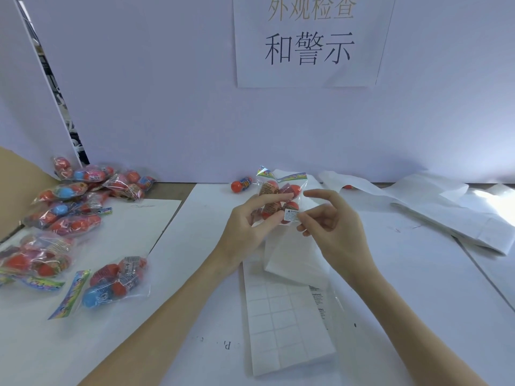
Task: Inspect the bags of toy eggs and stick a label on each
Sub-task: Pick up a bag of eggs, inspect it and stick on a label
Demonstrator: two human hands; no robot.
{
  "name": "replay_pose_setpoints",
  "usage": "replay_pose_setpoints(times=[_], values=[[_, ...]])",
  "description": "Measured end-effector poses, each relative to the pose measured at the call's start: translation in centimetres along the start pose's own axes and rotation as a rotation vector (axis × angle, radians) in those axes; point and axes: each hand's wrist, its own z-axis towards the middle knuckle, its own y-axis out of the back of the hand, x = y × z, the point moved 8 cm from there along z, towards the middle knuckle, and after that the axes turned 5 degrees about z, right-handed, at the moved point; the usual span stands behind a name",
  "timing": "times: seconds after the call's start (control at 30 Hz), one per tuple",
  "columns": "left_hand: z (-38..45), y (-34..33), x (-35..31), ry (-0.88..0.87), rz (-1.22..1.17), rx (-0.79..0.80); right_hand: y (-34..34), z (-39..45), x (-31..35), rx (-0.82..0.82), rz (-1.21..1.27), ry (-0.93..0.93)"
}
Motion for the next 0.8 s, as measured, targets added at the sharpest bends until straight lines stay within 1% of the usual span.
replay_pose_setpoints(times=[0.37,0.57,0.8], values=[[0.0,-0.06,-0.05,-0.023,0.116,-0.022,0.0,-0.06,-0.06,0.007,-0.047,0.029],[0.06,0.19,-0.25,-0.018,0.096,-0.032,-0.2,-0.19,0.04,0.016,-0.094,0.058],[0.06,0.07,-0.28,-0.011,0.096,-0.018,-0.08,-0.17,0.11,-0.004,-0.034,0.033]])
